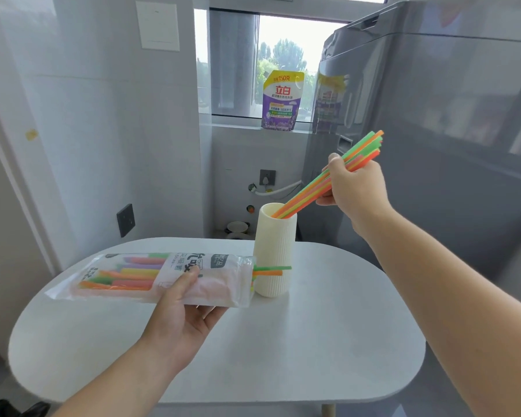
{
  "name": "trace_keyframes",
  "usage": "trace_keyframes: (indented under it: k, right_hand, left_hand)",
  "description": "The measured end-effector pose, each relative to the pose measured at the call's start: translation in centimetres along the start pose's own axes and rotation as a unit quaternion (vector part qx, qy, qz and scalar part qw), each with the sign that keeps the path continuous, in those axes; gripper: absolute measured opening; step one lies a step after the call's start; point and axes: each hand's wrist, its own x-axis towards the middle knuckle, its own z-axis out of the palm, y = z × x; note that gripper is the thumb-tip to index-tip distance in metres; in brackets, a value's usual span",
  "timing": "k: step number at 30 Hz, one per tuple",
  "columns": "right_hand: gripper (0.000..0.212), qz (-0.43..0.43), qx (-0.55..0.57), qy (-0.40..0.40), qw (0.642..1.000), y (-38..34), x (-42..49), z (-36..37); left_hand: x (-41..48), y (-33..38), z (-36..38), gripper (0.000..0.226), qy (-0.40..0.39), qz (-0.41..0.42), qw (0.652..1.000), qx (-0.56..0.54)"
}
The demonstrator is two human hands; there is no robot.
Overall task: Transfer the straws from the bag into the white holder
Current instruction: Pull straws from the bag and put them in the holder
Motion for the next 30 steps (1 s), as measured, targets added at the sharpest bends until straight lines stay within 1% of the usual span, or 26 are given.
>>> trace_keyframes:
  k: [3,7,11,14,16,21,26,28,30]
  right_hand:
    - [0.028,-0.021,-0.062,-0.038,0.997,-0.4,0.7,1.7]
    - [0.035,-0.049,-0.154,-0.084,0.983,0.0,1.0,4.1]
    - [0.044,-0.045,-0.198,-0.106,0.973,1.5,1.2,5.8]
    - [0.057,-0.034,-0.192,-0.109,0.975,2.2,0.9,6.3]
    - [0.058,-0.032,-0.179,-0.104,0.978,2.5,0.6,6.0]
    - [0.041,-0.041,-0.137,-0.083,0.986,2.8,-0.8,4.4]
    - [0.031,0.0,-0.077,-0.013,0.997,3.9,-4.0,2.3]
    - [0.03,0.02,-0.064,-0.024,0.997,5.2,-6.4,2.1]
    - [0.036,0.059,-0.061,-0.072,0.994,6.7,-8.9,2.3]
  left_hand:
    - [0.0,0.1,-0.1,0.039,0.0,0.001,1.0,0.005]
    - [-0.1,0.2,-0.3,0.037,0.001,-0.004,1.0,0.01]
    - [-0.2,0.5,-0.3,0.037,0.002,-0.004,1.0,0.008]
    - [-0.2,0.8,-0.4,0.038,0.004,-0.001,1.0,0.008]
    - [-0.3,1.1,-0.5,0.04,0.005,0.001,1.0,0.008]
    - [-0.7,1.5,-0.6,0.04,0.003,0.002,1.0,0.009]
    - [-1.2,1.7,-0.5,0.037,0.001,0.002,1.0,0.016]
    - [-1.4,1.8,-0.4,0.037,-0.003,0.005,1.0,0.023]
    - [-1.5,2.0,-0.3,0.041,-0.01,0.012,0.999,0.03]
